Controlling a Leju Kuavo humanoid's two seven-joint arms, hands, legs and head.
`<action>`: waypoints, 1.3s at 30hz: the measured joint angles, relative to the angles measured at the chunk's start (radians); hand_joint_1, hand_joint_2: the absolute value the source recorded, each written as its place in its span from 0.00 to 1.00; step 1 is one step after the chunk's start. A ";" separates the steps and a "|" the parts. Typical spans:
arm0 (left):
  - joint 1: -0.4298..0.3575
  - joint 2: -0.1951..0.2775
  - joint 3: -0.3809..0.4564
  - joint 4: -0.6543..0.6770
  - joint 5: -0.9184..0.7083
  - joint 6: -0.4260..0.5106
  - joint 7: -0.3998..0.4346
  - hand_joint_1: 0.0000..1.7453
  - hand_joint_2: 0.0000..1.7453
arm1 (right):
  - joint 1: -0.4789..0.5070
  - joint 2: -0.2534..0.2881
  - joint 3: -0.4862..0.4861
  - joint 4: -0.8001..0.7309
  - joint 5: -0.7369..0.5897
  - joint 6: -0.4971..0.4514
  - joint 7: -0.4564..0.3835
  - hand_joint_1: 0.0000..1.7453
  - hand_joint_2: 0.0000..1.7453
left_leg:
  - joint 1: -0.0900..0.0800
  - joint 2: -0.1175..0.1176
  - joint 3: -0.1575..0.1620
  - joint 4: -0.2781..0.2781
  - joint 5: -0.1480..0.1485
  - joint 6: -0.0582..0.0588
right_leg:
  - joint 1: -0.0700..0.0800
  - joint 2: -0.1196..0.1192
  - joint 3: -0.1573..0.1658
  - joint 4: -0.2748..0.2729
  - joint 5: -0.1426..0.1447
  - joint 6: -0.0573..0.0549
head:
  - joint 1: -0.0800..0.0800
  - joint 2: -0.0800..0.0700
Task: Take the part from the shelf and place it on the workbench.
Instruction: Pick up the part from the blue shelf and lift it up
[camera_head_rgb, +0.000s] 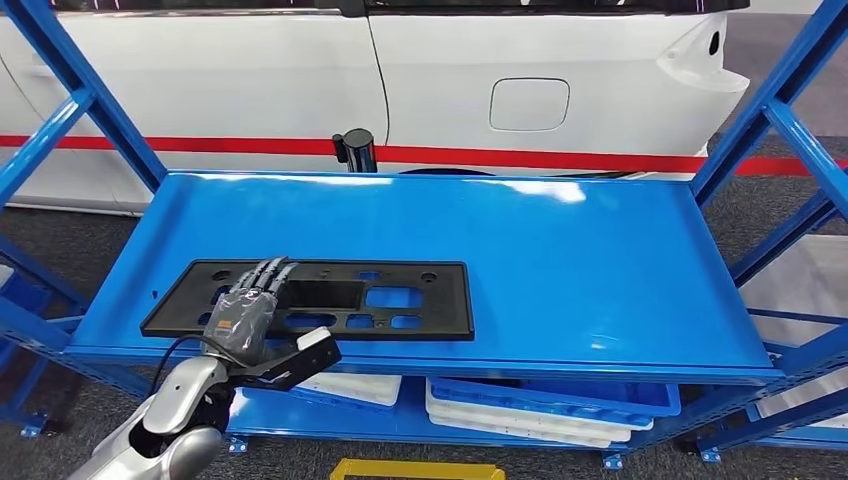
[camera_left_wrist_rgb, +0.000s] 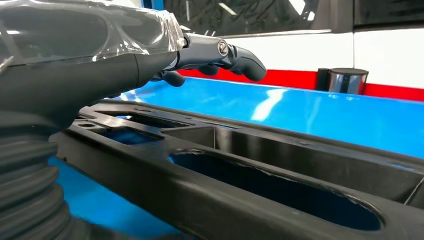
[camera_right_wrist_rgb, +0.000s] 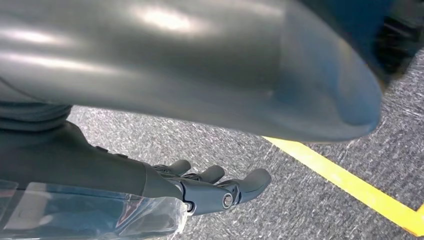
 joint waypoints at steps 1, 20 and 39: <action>0.000 0.002 0.002 0.003 0.001 0.002 0.001 1.00 1.00 | 0.000 0.000 0.000 0.000 0.000 0.000 0.000 0.00 0.00 | -0.001 0.000 -0.001 0.000 0.000 -0.005 | 0.002 0.000 0.001 -0.006 -0.001 -0.004 | 0.000 0.000; -0.003 0.018 0.023 0.021 0.005 0.011 0.002 1.00 1.00 | 0.000 0.002 0.000 0.000 -0.001 -0.006 -0.004 0.00 0.00 | 0.004 0.002 0.004 -0.005 0.003 0.009 | -0.001 -0.001 -0.017 0.040 -0.032 0.005 | -0.003 0.000; -0.003 0.012 0.012 -0.094 -0.030 0.018 -0.054 1.00 1.00 | 0.000 0.001 0.000 0.000 -0.022 -0.008 -0.005 0.00 0.00 | 0.009 0.003 -0.132 0.283 -0.134 -0.037 | -0.002 -0.002 0.016 -0.017 -0.001 -0.031 | -0.006 0.000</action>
